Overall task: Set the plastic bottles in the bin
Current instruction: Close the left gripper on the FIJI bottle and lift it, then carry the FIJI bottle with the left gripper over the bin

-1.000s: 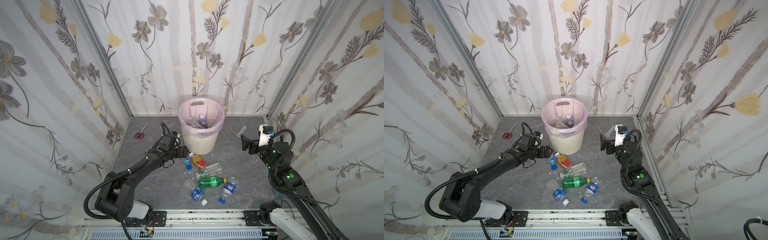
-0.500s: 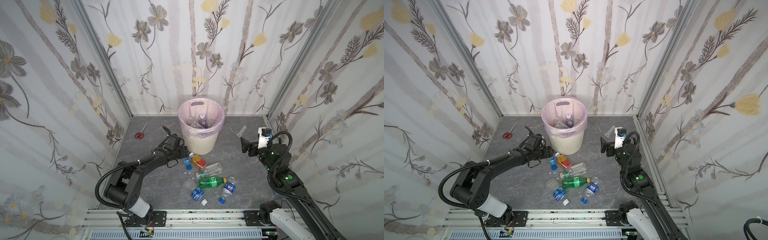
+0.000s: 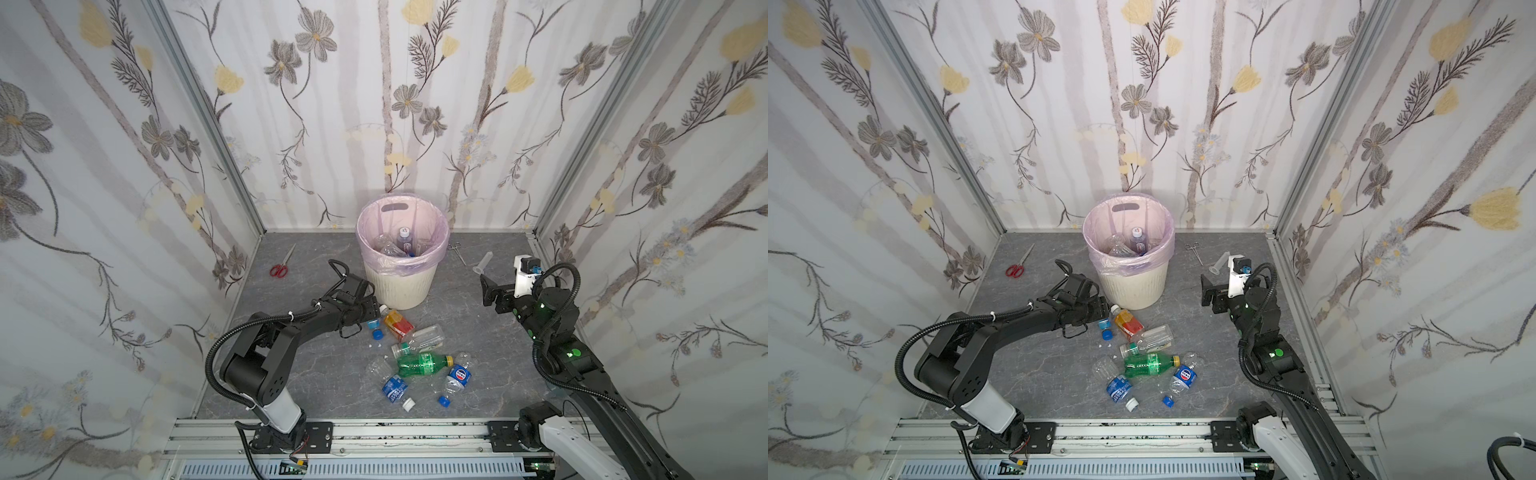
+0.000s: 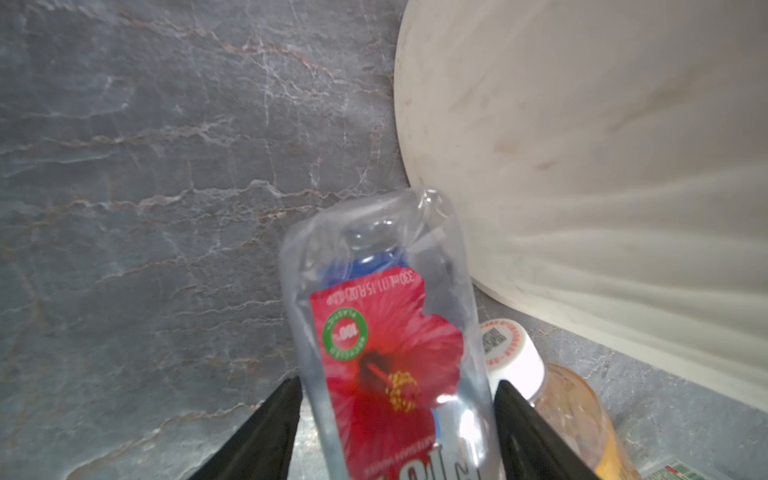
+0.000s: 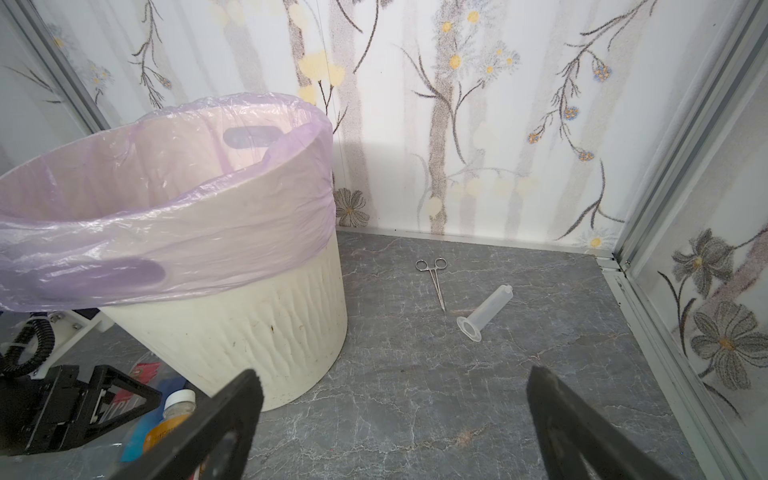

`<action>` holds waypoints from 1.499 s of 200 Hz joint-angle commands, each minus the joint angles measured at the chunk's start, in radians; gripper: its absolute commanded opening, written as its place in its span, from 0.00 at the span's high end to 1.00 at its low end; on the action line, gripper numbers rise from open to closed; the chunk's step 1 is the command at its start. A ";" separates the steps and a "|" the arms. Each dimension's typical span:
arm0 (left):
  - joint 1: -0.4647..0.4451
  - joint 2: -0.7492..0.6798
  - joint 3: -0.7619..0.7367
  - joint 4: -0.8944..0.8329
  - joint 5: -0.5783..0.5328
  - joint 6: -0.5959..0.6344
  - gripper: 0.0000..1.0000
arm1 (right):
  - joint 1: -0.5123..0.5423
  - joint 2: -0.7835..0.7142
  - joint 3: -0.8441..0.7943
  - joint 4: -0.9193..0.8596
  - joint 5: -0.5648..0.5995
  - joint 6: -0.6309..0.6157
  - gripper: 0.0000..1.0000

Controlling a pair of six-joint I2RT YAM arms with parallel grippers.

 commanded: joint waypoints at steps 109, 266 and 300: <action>0.024 -0.024 -0.053 0.003 -0.057 0.006 0.47 | -0.005 0.002 -0.011 0.042 -0.001 0.006 0.00; 0.338 -0.370 0.030 -0.218 0.065 0.305 0.47 | -0.007 0.048 0.014 -0.013 -0.109 -0.010 0.00; 0.366 -0.390 0.179 -0.310 0.171 0.467 0.45 | -0.006 0.069 0.015 -0.026 -0.123 -0.009 0.00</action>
